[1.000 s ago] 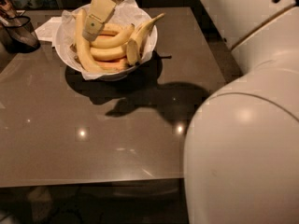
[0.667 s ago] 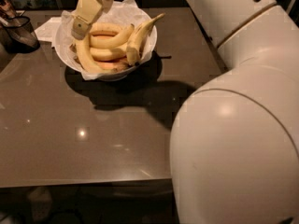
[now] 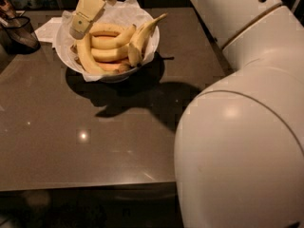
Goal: Pick banana from white bowl
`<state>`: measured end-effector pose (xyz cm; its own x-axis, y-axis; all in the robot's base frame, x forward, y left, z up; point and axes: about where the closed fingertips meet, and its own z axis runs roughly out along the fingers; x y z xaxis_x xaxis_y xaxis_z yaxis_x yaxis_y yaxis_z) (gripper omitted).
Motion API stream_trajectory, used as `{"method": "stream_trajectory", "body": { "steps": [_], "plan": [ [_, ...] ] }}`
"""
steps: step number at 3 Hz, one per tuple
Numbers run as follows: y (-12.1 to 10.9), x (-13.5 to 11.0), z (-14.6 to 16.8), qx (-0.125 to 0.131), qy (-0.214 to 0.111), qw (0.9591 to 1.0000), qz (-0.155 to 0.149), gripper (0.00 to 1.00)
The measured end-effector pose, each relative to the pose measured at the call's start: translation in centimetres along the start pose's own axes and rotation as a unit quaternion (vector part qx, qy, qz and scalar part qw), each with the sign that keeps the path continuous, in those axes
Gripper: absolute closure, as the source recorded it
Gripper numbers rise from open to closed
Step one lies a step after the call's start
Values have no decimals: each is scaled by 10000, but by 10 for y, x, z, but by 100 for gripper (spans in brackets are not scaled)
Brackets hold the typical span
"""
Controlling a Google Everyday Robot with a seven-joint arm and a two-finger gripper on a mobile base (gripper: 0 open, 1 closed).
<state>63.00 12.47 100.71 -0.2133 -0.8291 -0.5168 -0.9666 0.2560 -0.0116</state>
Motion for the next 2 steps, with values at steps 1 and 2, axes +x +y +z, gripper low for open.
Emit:
{"method": "stream_trajectory", "body": {
  "steps": [1,2],
  "plan": [
    [0,0,0,0,0,10000,0,0],
    [0,2,11,-109,110,9995,284,0]
  ]
}}
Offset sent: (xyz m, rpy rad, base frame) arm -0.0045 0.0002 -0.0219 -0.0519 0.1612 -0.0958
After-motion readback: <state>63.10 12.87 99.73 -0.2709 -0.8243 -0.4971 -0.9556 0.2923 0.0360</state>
